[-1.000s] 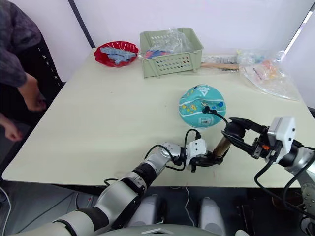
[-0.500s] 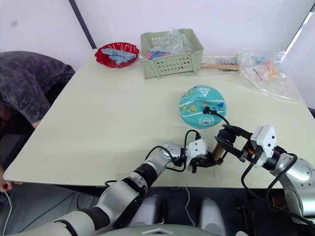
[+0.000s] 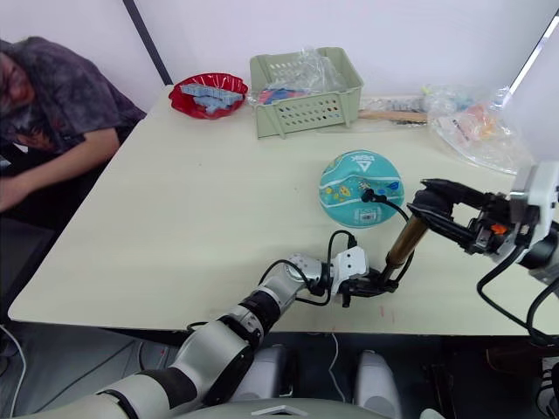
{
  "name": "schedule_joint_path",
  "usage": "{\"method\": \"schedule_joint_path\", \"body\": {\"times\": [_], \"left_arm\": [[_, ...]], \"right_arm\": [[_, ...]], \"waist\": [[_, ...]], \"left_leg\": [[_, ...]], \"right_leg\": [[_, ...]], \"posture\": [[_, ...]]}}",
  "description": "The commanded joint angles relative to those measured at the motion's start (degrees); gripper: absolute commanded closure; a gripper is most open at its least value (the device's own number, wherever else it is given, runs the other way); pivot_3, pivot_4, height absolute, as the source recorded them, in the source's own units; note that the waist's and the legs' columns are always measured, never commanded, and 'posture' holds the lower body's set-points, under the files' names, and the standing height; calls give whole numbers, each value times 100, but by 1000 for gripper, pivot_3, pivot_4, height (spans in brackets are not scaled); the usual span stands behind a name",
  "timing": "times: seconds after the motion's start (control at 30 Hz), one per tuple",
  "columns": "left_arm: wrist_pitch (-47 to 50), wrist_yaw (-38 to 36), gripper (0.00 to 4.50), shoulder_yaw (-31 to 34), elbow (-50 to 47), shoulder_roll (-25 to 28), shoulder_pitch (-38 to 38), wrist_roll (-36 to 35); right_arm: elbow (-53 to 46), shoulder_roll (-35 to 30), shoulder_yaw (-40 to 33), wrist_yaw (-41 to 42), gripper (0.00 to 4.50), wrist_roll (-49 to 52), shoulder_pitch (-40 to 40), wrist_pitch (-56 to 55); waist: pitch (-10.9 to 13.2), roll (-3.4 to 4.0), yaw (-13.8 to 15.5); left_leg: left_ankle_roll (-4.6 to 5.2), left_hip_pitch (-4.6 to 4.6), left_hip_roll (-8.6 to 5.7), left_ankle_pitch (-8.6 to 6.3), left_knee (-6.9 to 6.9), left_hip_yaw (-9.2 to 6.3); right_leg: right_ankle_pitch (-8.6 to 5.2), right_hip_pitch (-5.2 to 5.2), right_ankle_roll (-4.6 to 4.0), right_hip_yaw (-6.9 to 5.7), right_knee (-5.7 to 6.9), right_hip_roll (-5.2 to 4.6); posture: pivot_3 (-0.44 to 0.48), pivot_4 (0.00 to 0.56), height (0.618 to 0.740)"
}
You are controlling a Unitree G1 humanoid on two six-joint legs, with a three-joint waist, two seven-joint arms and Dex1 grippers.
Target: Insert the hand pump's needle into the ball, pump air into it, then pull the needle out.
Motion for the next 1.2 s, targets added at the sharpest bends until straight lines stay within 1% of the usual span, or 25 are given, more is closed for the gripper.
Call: {"method": "schedule_joint_path", "body": {"times": [0.03,0.17,0.3,0.43,0.53,0.67,0.73,0.97,1.07,1.1,1.2], "left_arm": [[240,104,3392,-122,493,133,151,302],[233,85,3392,-123,503,134,132,303],[223,81,3392,-126,516,159,128,309],[216,98,3392,-131,551,196,123,328],[221,124,3392,-127,561,186,114,330],[228,149,3392,-113,559,175,123,316],[225,160,3392,-111,557,176,134,315],[202,166,3392,-139,555,173,167,330],[191,169,3392,-148,560,170,178,333],[184,163,3392,-153,561,178,187,334],[176,151,3392,-162,562,196,210,338]], "right_arm": [[-80,-328,-818,-194,2713,675,-450,208],[-27,-676,-1089,-384,2713,1388,-700,808],[67,-1041,-1114,-370,2713,1323,-709,1214],[234,-1091,-1133,-546,2713,1365,-964,1309],[223,-1079,-1029,-451,2713,1197,-969,1357],[59,-846,-818,-437,2713,827,-720,1228],[-26,-692,-730,-437,2816,618,-604,1120],[-322,94,-145,-463,2817,-457,100,314],[-346,315,50,-427,2817,-631,343,125],[-340,407,148,-398,2817,-690,454,58],[-257,621,403,-319,2817,-927,707,-171]], "waist": [[1,1,1],[3,-2,1],[5,-3,2],[9,-11,3],[9,-11,3],[7,-15,2],[6,-21,2],[-29,-73,-10],[-37,-84,-10],[-44,-97,-10],[-58,-102,-12]], "left_leg": [[0,1,-1,0,0,1],[8,1,0,-5,-1,6],[27,-3,-6,-16,-1,34],[41,-6,-6,-25,-1,63],[43,-16,-6,-26,-2,86],[54,-16,-4,-33,-3,109],[58,-13,-3,-36,-2,117],[73,10,-4,-47,-2,159],[74,13,-5,-48,0,175],[75,13,-5,-48,0,177],[80,18,-5,-53,0,181]], "right_leg": [[0,0,0,0,0,-2],[-1,-1,1,4,-3,-4],[0,-15,2,29,-7,-13],[1,-32,3,56,-8,-14],[9,-55,16,81,-7,-13],[10,-65,18,107,-6,-8],[10,-66,18,113,-6,-8],[25,-75,43,165,-6,-6],[32,-85,50,180,-6,-8],[38,-90,43,182,-6,-9],[42,-93,38,183,-9,-11]], "posture": [[0,150,738],[0,150,738],[0,150,738],[0,150,738],[0,150,738],[0,150,738],[0,150,738],[0,150,738],[0,150,738],[0,150,738],[0,150,738]]}}
